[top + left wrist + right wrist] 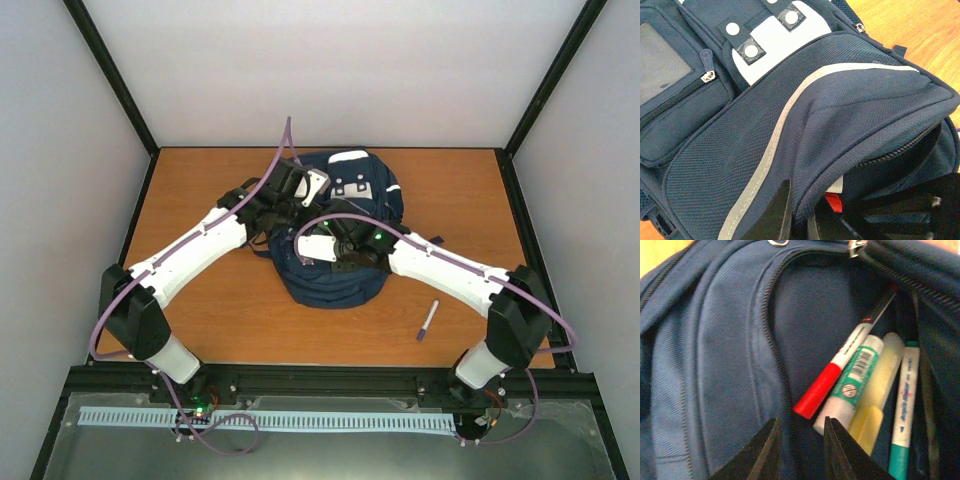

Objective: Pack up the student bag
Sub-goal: Place the stationery in the student bag.

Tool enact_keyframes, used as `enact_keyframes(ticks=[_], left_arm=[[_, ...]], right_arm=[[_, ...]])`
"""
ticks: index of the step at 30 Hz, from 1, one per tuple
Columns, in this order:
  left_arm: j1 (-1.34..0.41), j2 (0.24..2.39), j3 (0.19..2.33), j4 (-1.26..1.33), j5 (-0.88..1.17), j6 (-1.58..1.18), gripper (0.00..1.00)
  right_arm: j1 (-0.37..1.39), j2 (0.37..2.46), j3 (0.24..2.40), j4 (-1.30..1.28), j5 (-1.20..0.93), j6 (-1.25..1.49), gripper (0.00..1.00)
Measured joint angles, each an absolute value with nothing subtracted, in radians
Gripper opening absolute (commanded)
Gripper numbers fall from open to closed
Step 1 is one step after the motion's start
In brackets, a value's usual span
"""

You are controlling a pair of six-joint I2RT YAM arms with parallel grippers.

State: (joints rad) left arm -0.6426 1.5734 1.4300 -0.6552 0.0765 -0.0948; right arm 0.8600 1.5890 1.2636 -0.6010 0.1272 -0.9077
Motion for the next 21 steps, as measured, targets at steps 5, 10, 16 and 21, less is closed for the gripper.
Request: enact_keyframes(ticks=[5, 10, 16, 21], left_arm=[[-0.639, 1.568, 1.430, -0.668, 0.080, -0.097, 0.01], [-0.638, 1.568, 1.430, -0.669, 0.081, -0.097, 0.02], [-0.638, 1.568, 1.430, -0.670, 0.085, -0.097, 0.02], [-0.638, 1.568, 1.430, -0.670, 0.087, -0.097, 0.02]], right_arm=[[0.859, 1.515, 1.198, -0.646, 0.022, -0.891, 0.28], [0.860, 1.433, 1.120, -0.706, -0.089, -0.897, 0.27], [0.850, 1.311, 0.993, -0.804, -0.155, -0.921, 0.34], [0.749, 1.172, 0.892, -0.897, -0.164, -0.976, 0.44]])
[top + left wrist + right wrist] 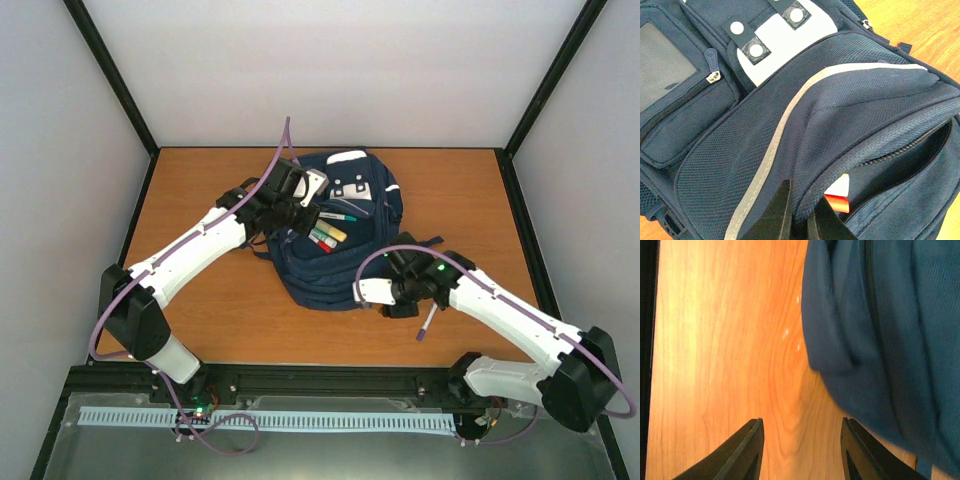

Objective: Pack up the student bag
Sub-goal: Place the stationery in the student bag, then pick up the stationery from the center of the board.

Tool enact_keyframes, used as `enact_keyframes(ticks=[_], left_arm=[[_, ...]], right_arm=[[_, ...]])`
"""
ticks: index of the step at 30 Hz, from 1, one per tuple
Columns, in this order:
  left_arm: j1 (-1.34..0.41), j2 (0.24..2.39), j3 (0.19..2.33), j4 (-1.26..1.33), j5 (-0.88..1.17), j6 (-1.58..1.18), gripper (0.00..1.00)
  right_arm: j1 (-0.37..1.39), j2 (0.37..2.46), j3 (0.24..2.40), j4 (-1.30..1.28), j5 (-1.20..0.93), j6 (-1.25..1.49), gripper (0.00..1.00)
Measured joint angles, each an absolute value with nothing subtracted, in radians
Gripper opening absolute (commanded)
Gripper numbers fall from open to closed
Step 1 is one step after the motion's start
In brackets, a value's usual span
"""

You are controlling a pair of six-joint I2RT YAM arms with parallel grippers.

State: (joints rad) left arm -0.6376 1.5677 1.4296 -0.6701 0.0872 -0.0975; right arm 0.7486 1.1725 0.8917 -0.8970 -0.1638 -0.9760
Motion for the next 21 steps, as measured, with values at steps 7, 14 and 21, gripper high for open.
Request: enact_keyframes(ticks=[7, 14, 21], left_arm=[[-0.638, 1.568, 1.430, -0.670, 0.092, -0.097, 0.02], [-0.638, 1.568, 1.430, -0.670, 0.097, -0.098, 0.02], [-0.638, 1.568, 1.430, -0.671, 0.098, -0.098, 0.02]], right_arm=[[0.582, 1.087, 0.810, -1.002, -0.134, -1.098, 0.46], [0.408, 1.089, 0.797, -1.064, -0.110, -1.235, 0.47], [0.301, 1.146, 0.775, -1.035, -0.072, -1.370, 0.49]])
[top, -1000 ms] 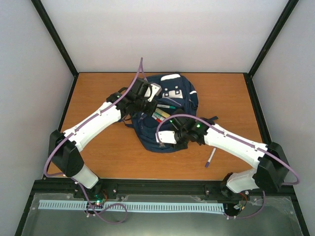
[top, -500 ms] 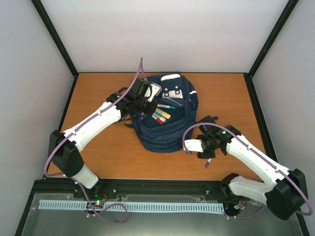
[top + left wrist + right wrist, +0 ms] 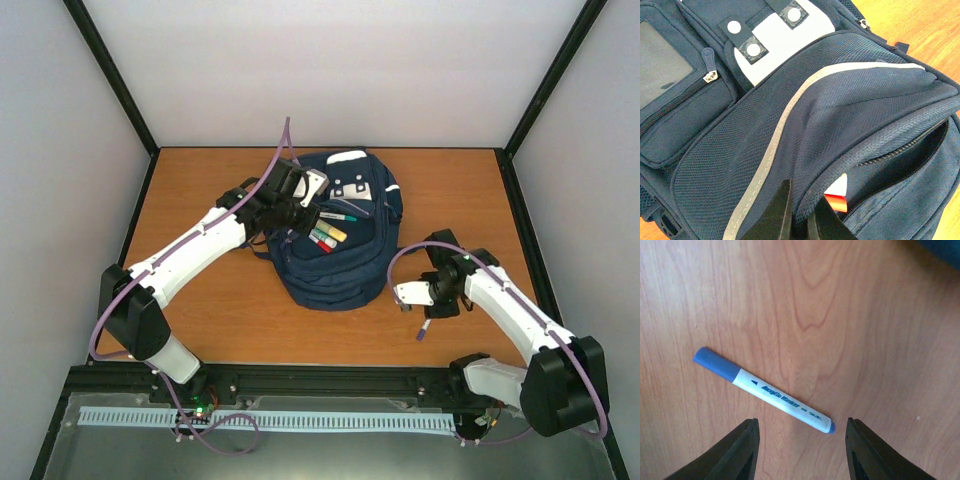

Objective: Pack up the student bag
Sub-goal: Pick up the stationery from the center of the board.

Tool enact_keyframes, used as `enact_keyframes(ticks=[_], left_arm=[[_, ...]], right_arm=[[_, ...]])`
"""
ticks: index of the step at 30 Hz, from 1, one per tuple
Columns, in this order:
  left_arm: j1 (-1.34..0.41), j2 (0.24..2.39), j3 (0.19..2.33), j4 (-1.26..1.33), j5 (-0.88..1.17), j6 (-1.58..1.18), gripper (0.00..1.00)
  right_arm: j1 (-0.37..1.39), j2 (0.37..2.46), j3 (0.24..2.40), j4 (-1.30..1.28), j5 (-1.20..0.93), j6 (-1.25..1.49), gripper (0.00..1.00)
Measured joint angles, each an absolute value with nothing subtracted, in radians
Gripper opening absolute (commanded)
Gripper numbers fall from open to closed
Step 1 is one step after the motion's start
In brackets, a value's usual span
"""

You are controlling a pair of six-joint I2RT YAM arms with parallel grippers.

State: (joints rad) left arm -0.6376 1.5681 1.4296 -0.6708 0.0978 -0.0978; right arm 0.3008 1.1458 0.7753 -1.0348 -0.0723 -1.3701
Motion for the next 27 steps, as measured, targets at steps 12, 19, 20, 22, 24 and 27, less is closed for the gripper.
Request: enact_keyframes(ticks=[12, 19, 20, 22, 24, 27], left_arm=[[-0.637, 1.568, 1.430, -0.671, 0.098, -0.098, 0.02], [-0.637, 1.568, 1.430, -0.671, 0.098, -0.098, 0.02], [-0.637, 1.568, 1.430, -0.671, 0.098, -0.098, 0.02], [-0.637, 1.568, 1.430, -0.671, 0.098, -0.098, 0.02], [-0.637, 1.568, 1.430, -0.672, 0.098, -0.098, 0.02], [-0.637, 1.568, 1.430, -0.671, 0.098, -0.098, 0.02]], right_arm=[[0.296, 1.235, 0.618, -0.893, 0.017, -1.502, 0.50], [0.296, 1.277, 0.601, -0.831, 0.037, -1.506, 0.41], [0.296, 1.284, 0.600, -0.825, 0.038, -1.506, 0.39], [0.296, 1.295, 0.601, -0.819, 0.038, -1.503, 0.36], [0.296, 1.296, 0.601, -0.822, 0.037, -1.499, 0.33], [0.296, 1.297, 0.601, -0.825, 0.037, -1.493, 0.28]])
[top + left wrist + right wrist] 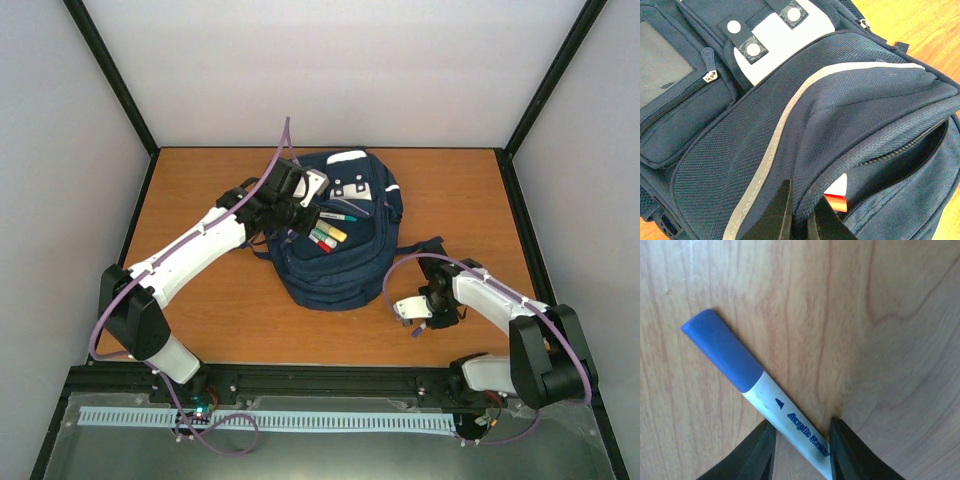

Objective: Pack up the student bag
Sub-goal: Pick up the stationery from the center of the board.

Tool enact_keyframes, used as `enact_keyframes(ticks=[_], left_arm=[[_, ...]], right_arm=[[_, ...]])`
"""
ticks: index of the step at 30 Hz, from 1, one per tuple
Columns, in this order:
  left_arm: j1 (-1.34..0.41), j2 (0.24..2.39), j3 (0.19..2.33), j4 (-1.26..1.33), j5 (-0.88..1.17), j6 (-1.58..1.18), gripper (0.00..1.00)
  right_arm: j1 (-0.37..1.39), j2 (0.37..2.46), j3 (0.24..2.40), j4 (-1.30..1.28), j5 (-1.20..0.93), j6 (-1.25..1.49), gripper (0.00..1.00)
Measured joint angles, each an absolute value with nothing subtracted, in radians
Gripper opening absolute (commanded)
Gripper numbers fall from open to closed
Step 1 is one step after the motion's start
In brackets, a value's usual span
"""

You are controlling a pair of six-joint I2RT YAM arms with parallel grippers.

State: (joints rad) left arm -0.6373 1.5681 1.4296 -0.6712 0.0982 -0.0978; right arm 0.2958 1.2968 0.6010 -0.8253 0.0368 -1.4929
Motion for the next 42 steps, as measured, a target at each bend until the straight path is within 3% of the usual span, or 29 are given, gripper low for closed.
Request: enact_keyframes(ticks=[7, 14, 22, 29, 30, 32, 42], left_arm=[[-0.637, 1.568, 1.430, -0.672, 0.099, -0.098, 0.02], [-0.637, 1.568, 1.430, -0.672, 0.101, -0.098, 0.02], [-0.636, 1.568, 1.430, -0.672, 0.102, -0.098, 0.02], [-0.636, 1.576, 1.430, -0.672, 0.107, -0.100, 0.02], [-0.636, 1.577, 1.430, -0.672, 0.109, -0.101, 0.02], [-0.636, 1.578, 1.430, -0.672, 0.110, -0.101, 0.02], [-0.636, 1.578, 1.430, -0.673, 0.116, -0.101, 0.02]], right_arm=[[0.296, 1.299, 0.601, -0.830, 0.026, -1.472, 0.14], [0.304, 1.298, 0.605, -0.831, 0.006, -1.429, 0.07], [0.408, 1.269, 0.705, -0.903, -0.069, -1.323, 0.07], [0.582, 1.245, 1.018, -0.976, -0.170, -1.179, 0.07], [0.654, 1.245, 1.147, -0.977, -0.199, -1.111, 0.07], [0.674, 1.248, 1.174, -0.979, -0.202, -1.090, 0.08], [0.855, 1.386, 1.248, -0.783, 0.019, -1.032, 0.09]])
